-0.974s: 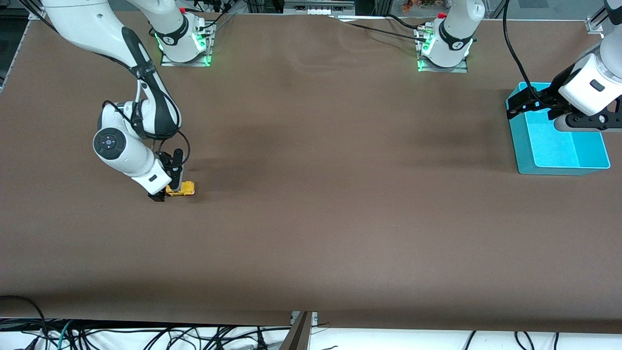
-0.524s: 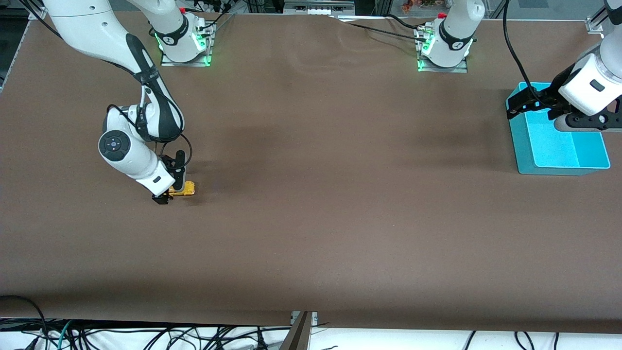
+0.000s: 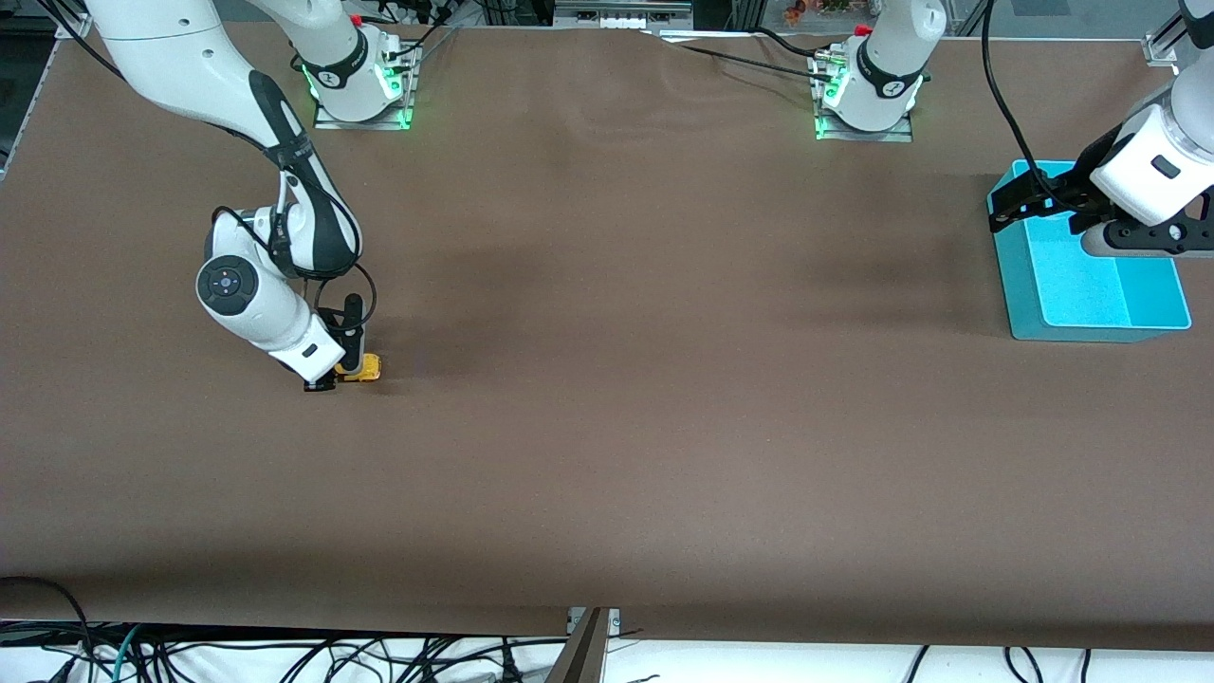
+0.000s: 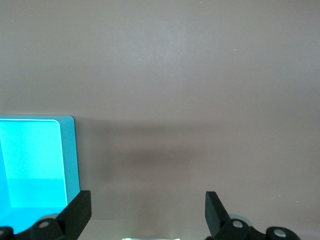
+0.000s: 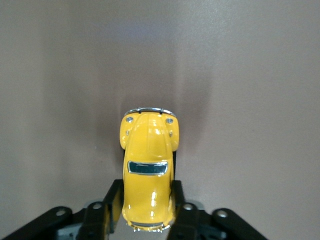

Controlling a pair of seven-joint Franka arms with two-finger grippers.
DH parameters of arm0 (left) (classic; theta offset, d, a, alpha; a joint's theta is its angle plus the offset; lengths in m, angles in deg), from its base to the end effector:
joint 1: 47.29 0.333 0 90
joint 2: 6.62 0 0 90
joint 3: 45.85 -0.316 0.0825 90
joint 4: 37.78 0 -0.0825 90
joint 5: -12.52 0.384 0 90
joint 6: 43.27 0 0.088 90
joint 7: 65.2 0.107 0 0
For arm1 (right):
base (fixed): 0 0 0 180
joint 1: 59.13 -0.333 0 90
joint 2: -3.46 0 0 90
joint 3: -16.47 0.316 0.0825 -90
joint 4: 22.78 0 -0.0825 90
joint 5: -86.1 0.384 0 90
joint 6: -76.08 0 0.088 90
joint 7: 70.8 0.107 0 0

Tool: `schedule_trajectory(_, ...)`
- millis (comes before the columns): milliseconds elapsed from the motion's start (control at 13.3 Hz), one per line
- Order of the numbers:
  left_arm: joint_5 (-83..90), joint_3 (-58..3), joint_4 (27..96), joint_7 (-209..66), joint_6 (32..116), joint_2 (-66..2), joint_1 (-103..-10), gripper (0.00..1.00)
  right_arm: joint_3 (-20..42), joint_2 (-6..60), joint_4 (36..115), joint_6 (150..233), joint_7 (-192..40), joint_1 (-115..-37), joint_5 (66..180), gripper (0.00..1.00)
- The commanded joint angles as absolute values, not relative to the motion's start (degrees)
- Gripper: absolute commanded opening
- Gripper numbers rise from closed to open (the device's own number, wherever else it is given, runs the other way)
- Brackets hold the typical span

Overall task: Wind and store yellow beetle car
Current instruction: 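Lift the car with the right gripper and carry it sideways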

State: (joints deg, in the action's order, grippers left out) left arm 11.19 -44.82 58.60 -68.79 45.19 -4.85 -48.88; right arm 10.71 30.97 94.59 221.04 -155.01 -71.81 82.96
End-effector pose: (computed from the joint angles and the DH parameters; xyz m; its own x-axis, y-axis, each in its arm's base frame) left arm 0.5374 -0.0273 0.5870 0.9940 0.0166 -0.1083 0.0184 -0.9997 0.0158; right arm 0.5915 0.0731 0.2030 -0.0753 0.9942 -0.0774 0.9971 0.0762 0.0085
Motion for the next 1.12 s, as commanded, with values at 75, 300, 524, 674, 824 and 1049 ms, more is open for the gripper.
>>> schedule_trajectory(75,10.8,-44.7,57.8,-67.4,44.1,-4.7,-48.3,1.00,11.3,29.7,95.3,219.5,-155.5,-71.5,83.2,0.14)
schedule_trajectory(300,10.8,-44.7,57.8,-67.4,44.1,-4.7,-48.3,1.00,11.7,28.8,95.4,218.5,-153.7,-71.9,83.2,0.14)
schedule_trajectory(524,10.8,-44.7,57.8,-67.4,44.1,-4.7,-48.3,1.00,12.9,27.8,95.5,215.2,-148.3,-72.4,83.2,0.14)
schedule_trajectory(674,10.8,-44.7,57.8,-67.4,44.1,-4.7,-48.3,1.00,13.5,28.0,95.5,214.6,-146.2,-72.7,83.2,0.14)
schedule_trajectory(824,10.8,-44.7,57.8,-67.4,44.1,-4.7,-48.3,1.00,13.5,28.5,95.5,214.9,-145.9,-73.5,83.2,0.14)
schedule_trajectory(1049,10.8,-44.7,57.8,-67.4,44.1,-4.7,-48.3,1.00,13.3,29.5,95.6,215.8,-146.9,-73.5,83.0,0.14)
